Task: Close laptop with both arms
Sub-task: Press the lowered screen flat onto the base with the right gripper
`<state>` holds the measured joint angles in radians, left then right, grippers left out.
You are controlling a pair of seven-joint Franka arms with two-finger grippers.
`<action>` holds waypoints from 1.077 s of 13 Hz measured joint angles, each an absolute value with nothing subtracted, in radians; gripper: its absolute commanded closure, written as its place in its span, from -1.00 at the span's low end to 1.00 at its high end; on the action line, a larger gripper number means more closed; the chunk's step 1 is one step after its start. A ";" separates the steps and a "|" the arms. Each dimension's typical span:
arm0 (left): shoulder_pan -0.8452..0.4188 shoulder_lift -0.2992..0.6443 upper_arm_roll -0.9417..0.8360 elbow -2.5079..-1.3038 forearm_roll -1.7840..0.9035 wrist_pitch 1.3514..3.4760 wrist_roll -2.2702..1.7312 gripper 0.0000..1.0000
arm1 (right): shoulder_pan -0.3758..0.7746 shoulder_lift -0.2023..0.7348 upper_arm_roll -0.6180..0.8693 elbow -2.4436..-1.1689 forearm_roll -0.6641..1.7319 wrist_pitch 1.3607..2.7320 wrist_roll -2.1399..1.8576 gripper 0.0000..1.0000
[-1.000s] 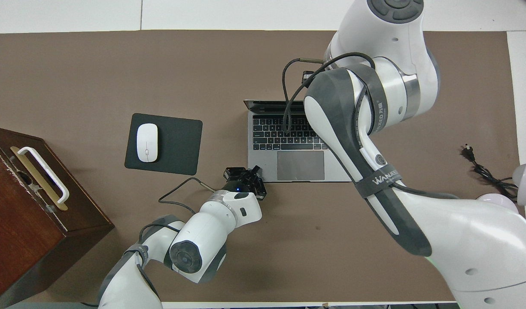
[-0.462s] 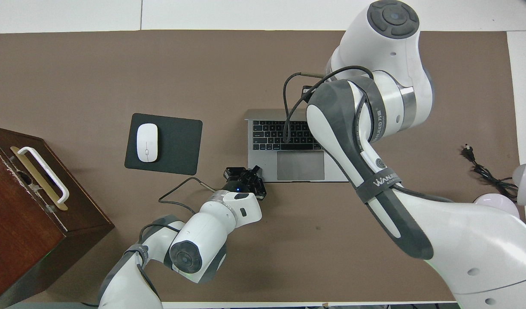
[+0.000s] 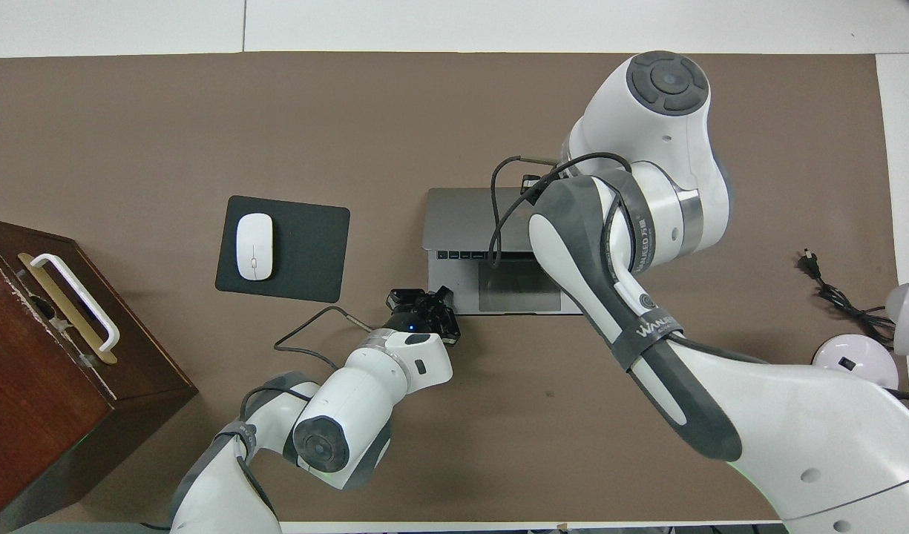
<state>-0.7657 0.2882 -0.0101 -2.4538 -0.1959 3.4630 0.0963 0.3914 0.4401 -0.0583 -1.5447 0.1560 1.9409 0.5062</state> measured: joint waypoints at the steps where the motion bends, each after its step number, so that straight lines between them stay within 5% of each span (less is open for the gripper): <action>1: -0.766 0.288 -0.010 -2.454 -0.196 3.463 0.096 1.00 | 0.391 0.433 -0.058 -1.566 0.156 1.957 0.502 1.00; 14: -0.766 0.288 -0.010 -2.454 -0.196 3.463 0.096 1.00 | 0.409 0.423 -0.057 -1.658 0.156 2.064 0.500 1.00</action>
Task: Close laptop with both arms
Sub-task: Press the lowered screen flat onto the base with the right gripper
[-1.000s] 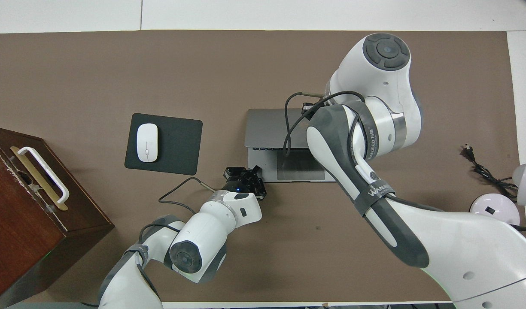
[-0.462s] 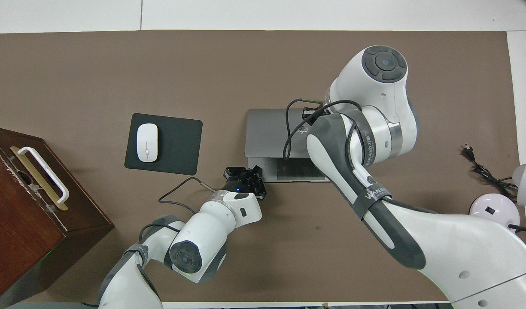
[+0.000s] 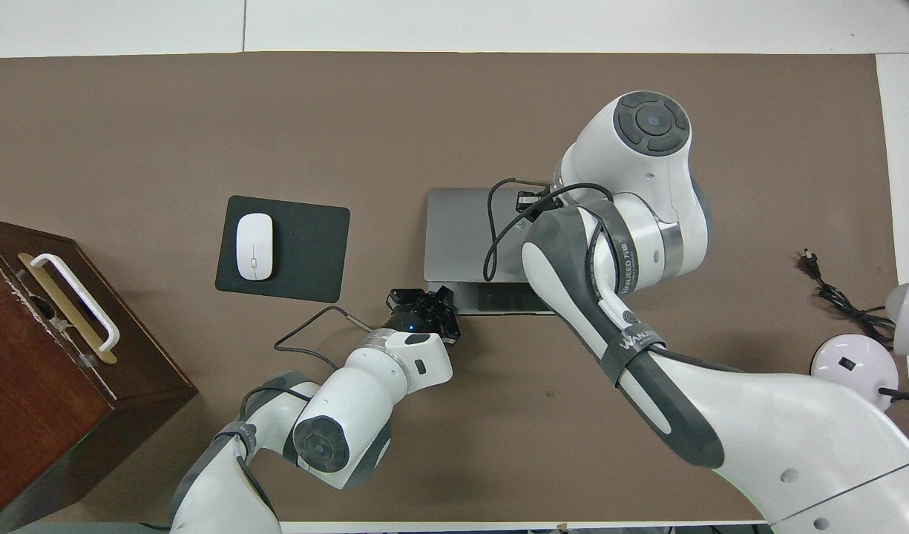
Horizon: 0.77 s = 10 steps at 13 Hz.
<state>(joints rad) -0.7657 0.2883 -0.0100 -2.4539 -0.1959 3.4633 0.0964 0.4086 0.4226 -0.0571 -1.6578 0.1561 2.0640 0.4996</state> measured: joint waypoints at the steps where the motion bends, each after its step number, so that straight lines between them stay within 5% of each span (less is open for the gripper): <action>1: -0.766 0.288 -0.010 -2.454 -0.196 3.463 0.096 1.00 | 0.409 0.423 -0.057 -1.661 0.156 2.068 0.500 1.00; 10: -0.766 0.288 -0.010 -2.454 -0.196 3.463 0.096 1.00 | 0.413 0.441 -0.057 -1.699 0.156 2.144 0.500 1.00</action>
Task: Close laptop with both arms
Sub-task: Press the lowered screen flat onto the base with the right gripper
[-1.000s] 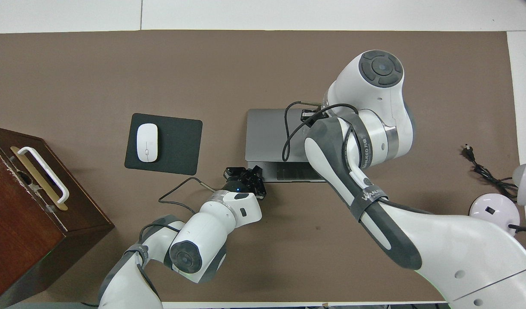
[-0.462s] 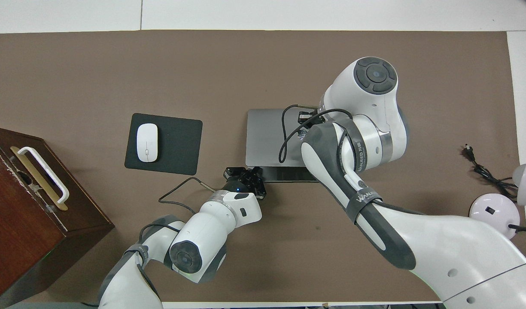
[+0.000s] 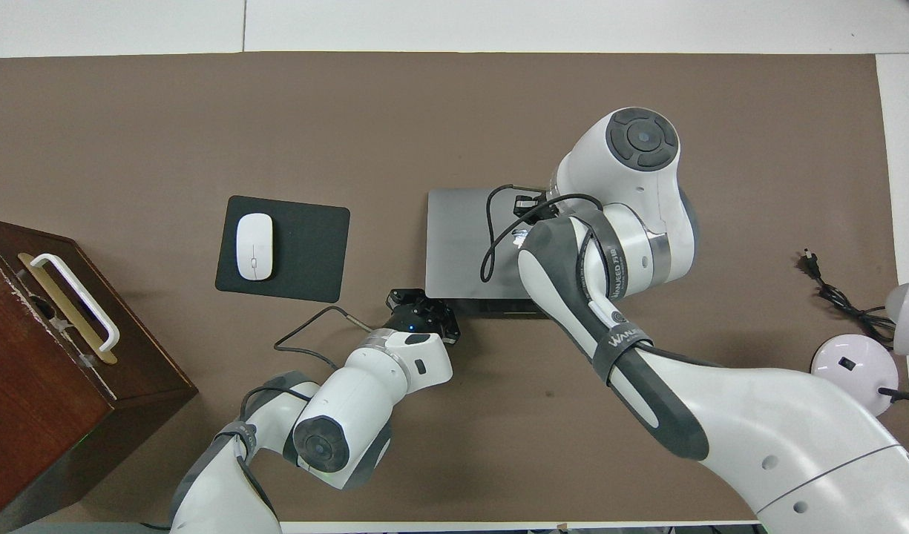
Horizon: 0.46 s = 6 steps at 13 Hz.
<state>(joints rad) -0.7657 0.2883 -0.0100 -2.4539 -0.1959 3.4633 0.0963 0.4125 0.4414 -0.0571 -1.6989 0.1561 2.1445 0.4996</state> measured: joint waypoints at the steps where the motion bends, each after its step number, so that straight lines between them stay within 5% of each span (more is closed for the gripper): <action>1: -0.766 0.288 -0.010 -2.454 -0.196 3.463 0.096 1.00 | 0.413 0.443 -0.057 -1.700 0.156 2.150 0.500 1.00; 6: -0.766 0.288 -0.010 -2.454 -0.196 3.463 0.096 1.00 | 0.413 0.447 -0.057 -1.704 0.156 2.165 0.500 1.00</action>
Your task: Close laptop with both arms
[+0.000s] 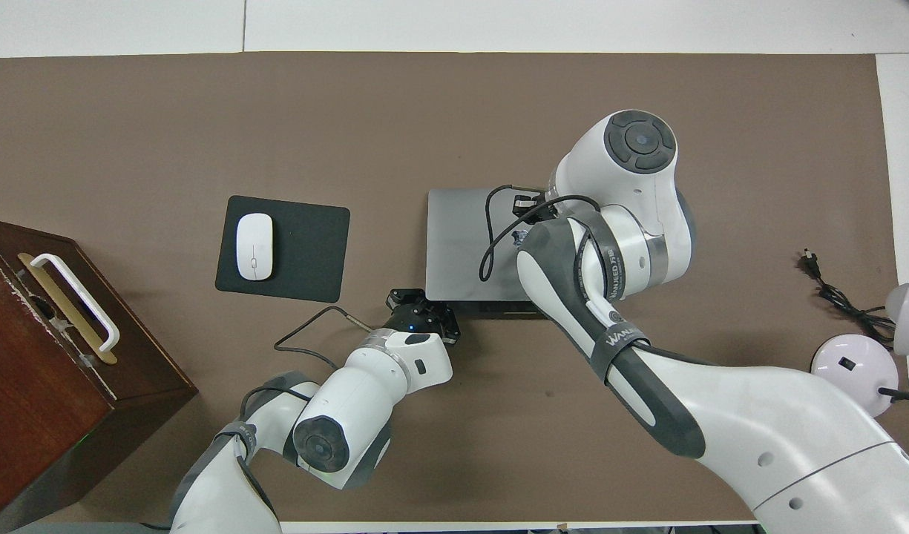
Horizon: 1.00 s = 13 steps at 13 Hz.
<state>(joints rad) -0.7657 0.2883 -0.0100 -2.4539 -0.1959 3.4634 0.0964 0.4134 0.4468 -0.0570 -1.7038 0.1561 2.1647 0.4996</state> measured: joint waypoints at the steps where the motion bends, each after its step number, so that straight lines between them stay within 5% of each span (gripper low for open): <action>1: -0.766 0.288 -0.010 -2.454 -0.196 3.463 0.096 1.00 | 0.414 0.448 -0.057 -1.708 0.156 2.173 0.500 1.00; 5: -0.766 0.288 -0.010 -2.454 -0.196 3.463 0.096 1.00 | 0.420 0.449 -0.057 -1.715 0.156 2.184 0.500 1.00; 13: -0.761 0.289 -0.003 -2.453 -0.196 3.463 0.096 1.00 | 0.391 0.367 -0.079 -1.479 0.156 1.842 0.500 1.00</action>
<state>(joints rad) -0.7606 0.2891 -0.0032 -2.4531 -0.1959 3.4634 0.0960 0.3906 0.3672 -0.0793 -1.4792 0.1560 1.8416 0.4996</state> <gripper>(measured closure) 0.991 0.991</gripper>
